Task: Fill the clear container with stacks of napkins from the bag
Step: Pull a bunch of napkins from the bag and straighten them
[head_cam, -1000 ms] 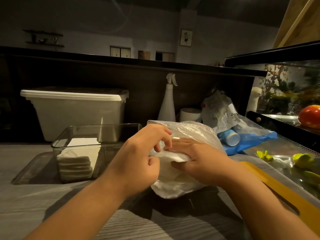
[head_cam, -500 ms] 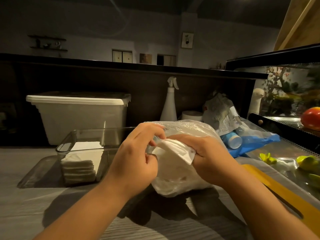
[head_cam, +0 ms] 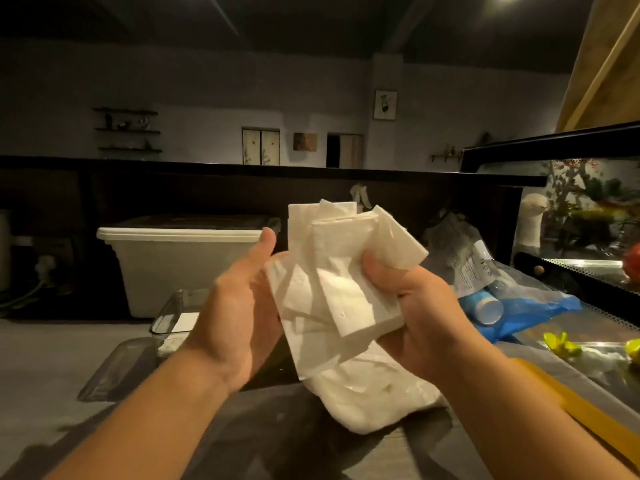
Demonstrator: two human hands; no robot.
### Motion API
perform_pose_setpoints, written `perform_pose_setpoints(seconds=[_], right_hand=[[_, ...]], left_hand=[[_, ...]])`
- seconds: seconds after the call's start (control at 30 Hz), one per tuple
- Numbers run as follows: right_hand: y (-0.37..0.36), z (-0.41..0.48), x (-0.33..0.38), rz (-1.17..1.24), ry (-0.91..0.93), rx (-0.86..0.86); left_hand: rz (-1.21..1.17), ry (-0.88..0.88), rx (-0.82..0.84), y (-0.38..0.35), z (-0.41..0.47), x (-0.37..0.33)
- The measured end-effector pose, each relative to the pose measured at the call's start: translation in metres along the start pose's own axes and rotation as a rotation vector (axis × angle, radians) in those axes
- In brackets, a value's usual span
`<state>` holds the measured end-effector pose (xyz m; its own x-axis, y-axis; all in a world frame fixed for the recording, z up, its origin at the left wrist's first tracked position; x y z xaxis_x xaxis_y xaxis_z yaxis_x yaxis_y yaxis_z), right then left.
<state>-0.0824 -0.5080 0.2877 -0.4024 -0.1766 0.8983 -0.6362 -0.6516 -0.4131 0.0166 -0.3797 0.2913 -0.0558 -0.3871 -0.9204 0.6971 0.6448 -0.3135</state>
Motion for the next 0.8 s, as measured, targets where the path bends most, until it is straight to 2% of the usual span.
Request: perform_pose_setpoints(seconds=[0.1,0.17,0.27,0.37,0.5,0.6,0.7,0.77,0.8], right_hand=[[-0.014,0.003,-0.011,-0.06,-0.044,0.017],[-0.015,0.004,-0.024,-0.114,-0.047,-0.007],[-0.014,0.001,-0.048,-0.209,-0.066,-0.015],[-0.008,0.0,-0.061,-0.345,0.013,-0.019],[0.005,0.004,-0.057,-0.573,0.247,-0.091],[0.011,0.005,-0.039,-0.741,0.538,-0.207],[0.014,-0.005,-0.017,-0.749,0.84,-0.319],[0.008,-0.016,-0.009,-0.767,0.974,-0.281],[0.004,-0.019,-0.009,-0.779,0.984,-0.225]], left_hand=[[-0.098,0.182,0.164,0.001,-0.003,0.006],[-0.127,0.259,0.196,0.005,-0.003,0.025],[-0.096,0.364,0.114,0.015,-0.004,0.053],[0.036,0.353,0.037,0.022,-0.006,0.066],[0.081,0.31,-0.06,0.033,-0.001,0.07],[0.052,0.317,-0.092,0.039,0.004,0.065],[0.047,0.312,-0.086,0.041,0.005,0.06],[0.074,0.32,-0.074,0.041,0.004,0.062],[0.094,0.325,-0.07,0.042,0.004,0.063]])
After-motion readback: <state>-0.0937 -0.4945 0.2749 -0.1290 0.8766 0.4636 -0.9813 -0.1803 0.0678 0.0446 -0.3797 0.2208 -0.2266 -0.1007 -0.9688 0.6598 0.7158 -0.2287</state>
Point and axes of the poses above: each hand's wrist, its own z-axis towards the middle knuckle, its own y-axis out of the back of the hand, x = y × z, the point moved 6 cm from there along z, towards the middle knuckle, and after that the axes turned 14 degrees about -x, right-handed, at the moved point
